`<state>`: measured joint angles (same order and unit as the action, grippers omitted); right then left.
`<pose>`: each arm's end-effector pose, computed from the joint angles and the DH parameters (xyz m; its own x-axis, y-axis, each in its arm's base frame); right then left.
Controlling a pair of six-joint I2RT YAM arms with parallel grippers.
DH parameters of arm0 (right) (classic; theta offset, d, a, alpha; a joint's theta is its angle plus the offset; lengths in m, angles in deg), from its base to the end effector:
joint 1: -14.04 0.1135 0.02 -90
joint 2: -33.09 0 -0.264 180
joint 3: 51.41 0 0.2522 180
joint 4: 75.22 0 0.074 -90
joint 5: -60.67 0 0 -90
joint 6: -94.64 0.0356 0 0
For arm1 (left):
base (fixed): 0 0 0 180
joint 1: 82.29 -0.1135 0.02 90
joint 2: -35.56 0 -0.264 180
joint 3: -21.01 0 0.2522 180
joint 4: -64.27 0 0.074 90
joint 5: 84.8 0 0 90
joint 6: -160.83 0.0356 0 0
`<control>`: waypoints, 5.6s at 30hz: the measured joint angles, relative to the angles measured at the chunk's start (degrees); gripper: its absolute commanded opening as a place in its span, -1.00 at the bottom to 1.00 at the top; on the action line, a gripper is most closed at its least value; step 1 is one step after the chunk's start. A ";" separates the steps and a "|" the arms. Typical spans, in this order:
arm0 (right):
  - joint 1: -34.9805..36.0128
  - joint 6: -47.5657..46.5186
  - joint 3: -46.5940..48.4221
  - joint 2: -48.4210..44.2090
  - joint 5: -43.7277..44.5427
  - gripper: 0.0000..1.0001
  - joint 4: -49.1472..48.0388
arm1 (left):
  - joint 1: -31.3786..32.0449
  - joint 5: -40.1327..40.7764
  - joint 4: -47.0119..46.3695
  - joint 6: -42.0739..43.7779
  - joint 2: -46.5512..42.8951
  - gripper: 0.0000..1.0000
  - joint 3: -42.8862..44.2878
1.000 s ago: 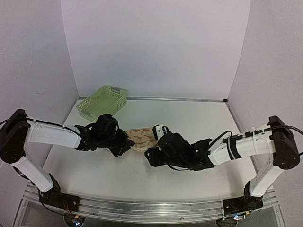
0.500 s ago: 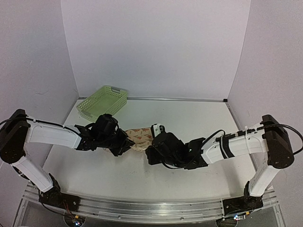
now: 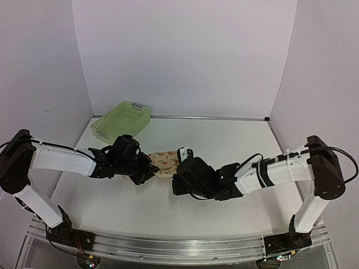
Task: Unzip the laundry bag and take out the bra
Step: Pick up the zipper from the laundry bag, then unzip the zipper of the laundry bag, then place the laundry bag at the center of the board, then adjust the laundry bag at the center of the board, then hold the laundry bag at the center of the board, then unzip the zipper of the laundry bag.
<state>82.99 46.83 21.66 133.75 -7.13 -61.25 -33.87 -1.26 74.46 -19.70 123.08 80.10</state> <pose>0.1463 0.3427 0.1852 -0.6887 -0.0582 -0.7227 -0.4050 0.8577 0.3168 0.2066 -0.2389 0.1889 -0.7978 -0.5980 0.0774 -0.4216 0.4614 -0.7806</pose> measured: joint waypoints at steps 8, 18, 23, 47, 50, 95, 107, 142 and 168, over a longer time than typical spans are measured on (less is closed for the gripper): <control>0.00 0.11 0.31 0.00 0.35 -1.00 0.59 | 0.00 0.00 -0.04 0.02 0.00 -1.00 0.00; 0.24 -2.16 -2.95 -2.40 -0.92 -1.00 0.52 | -0.07 -0.20 -0.04 5.22 -0.35 -1.00 0.00; 0.20 -5.16 -5.11 -6.03 -2.01 -1.00 1.22 | -0.07 -2.25 -0.09 9.99 -0.33 -1.00 0.44; -7.80 -12.61 -22.56 -21.03 -14.05 -1.00 4.33 | 0.55 -15.06 0.81 39.89 12.72 -1.00 14.86; -7.85 -11.58 -25.24 -23.28 -13.84 -1.00 4.24 | 0.85 -17.20 2.60 44.35 16.22 -1.00 18.73; -6.51 4.22 -16.00 -9.16 -14.64 -1.00 0.76 | -5.62 -18.99 17.97 56.52 4.46 0.52 15.72; -5.25 4.15 -6.03 -2.32 -18.16 -1.00 -0.79 | -5.62 -22.80 4.00 34.18 0.61 0.59 -3.28; -2.62 3.45 -3.02 -0.35 -21.11 -1.00 -2.62 | -4.59 -21.92 -34.67 2.75 9.01 -0.70 -14.51; -2.05 -2.08 -17.42 -12.52 -12.15 -1.00 -0.33 | -4.00 -25.40 -36.24 4.37 10.08 -1.00 -14.49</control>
<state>80.94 44.76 4.24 121.23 -19.28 -61.58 -37.87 -26.66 38.22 -15.32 133.16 65.60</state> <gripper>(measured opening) 0.023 0.037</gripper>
